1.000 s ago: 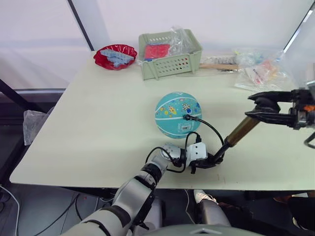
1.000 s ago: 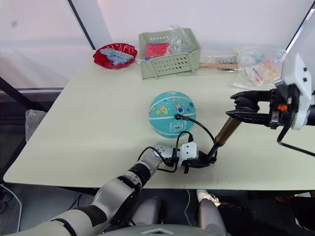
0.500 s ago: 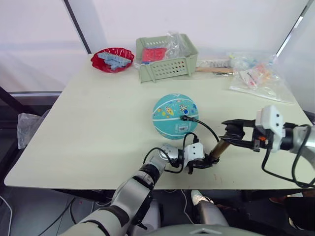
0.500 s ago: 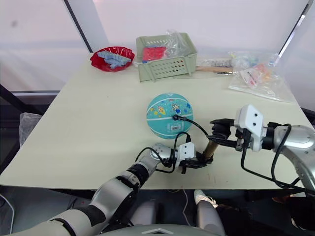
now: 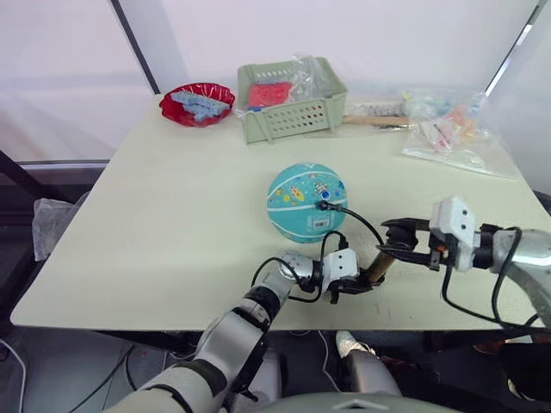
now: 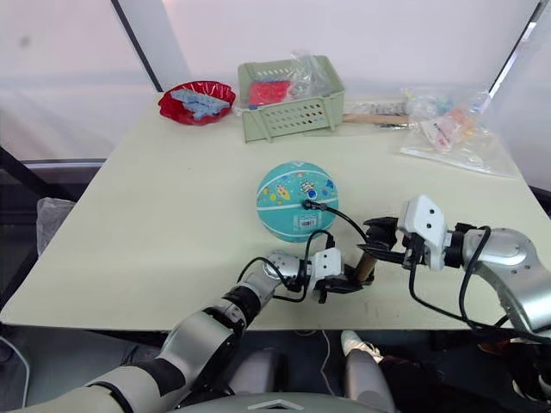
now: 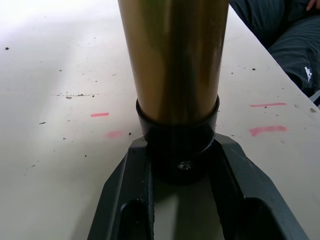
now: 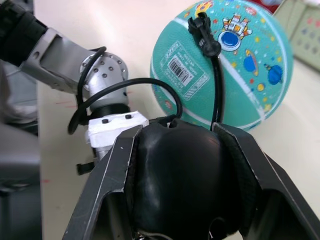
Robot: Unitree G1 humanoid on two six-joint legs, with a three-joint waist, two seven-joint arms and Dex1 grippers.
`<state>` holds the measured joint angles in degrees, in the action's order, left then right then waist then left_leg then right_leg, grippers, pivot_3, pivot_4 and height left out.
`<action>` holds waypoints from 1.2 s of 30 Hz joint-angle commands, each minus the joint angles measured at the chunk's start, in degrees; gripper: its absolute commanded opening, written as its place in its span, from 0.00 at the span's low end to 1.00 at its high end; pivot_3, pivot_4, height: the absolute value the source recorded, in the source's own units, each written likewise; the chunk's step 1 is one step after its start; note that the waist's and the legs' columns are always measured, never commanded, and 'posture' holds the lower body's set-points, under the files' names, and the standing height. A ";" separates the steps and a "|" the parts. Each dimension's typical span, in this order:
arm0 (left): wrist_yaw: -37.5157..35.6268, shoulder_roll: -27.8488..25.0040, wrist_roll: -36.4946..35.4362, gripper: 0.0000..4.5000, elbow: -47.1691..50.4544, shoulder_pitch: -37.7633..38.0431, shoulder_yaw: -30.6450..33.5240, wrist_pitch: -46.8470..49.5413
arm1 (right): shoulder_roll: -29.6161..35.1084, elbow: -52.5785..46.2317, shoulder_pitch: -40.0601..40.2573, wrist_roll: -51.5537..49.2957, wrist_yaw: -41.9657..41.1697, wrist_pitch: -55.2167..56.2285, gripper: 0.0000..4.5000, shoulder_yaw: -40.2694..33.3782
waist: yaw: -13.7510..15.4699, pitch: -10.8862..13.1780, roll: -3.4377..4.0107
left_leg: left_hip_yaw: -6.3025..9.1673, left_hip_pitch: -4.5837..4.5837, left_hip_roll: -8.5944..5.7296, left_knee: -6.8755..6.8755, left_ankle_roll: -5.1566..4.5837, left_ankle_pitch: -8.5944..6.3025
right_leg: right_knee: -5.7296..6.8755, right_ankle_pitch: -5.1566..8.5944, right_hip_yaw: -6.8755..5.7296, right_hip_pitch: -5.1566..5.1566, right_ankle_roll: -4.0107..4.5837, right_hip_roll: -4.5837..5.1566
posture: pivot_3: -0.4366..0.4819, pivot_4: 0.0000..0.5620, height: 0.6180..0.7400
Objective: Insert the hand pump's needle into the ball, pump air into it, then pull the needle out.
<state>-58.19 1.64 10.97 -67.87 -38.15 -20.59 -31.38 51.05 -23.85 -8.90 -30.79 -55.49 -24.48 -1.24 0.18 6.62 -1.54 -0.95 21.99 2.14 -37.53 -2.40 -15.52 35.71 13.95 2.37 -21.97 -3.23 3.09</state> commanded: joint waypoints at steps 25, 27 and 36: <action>-0.71 -1.57 3.90 0.24 -5.01 3.53 -2.04 3.05 | 18.73 -1.68 -16.38 -22.67 -3.00 -22.61 0.37 -23.42 | 0.77 0.32 0.55 | 0.03 0.85 -0.03 -0.08 0.00 0.01 | -0.08 -0.02 -0.04 -0.71 -0.03 0.08 | 0.48 0.27 0.97; -0.68 -1.57 3.89 0.24 -4.99 3.53 -2.03 3.04 | 17.10 -2.66 -14.41 -22.00 -2.22 -22.15 0.37 -22.58 | 0.73 0.30 0.50 | 0.04 0.85 -0.03 -0.07 0.00 0.01 | -0.08 -0.02 -0.05 -0.71 -0.02 0.08 | 0.48 0.27 0.97; -0.64 -1.71 3.70 0.24 -4.84 3.78 -1.87 3.06 | 9.09 -5.42 -1.04 -8.65 0.33 -10.36 0.37 -13.48 | 0.44 -0.37 -0.06 | 0.05 0.65 0.02 -0.07 0.00 0.01 | -0.02 -0.02 -0.04 -0.59 -0.02 -0.10 | 0.48 0.27 0.97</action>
<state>-58.52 1.60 11.12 -67.51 -37.83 -20.28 -31.41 60.40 -30.06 -12.03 -46.16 -57.64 -36.06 -17.83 0.62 6.25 -1.60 -0.89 22.59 2.16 -37.60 -2.40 -15.51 35.71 13.93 2.34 -22.54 -3.25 2.98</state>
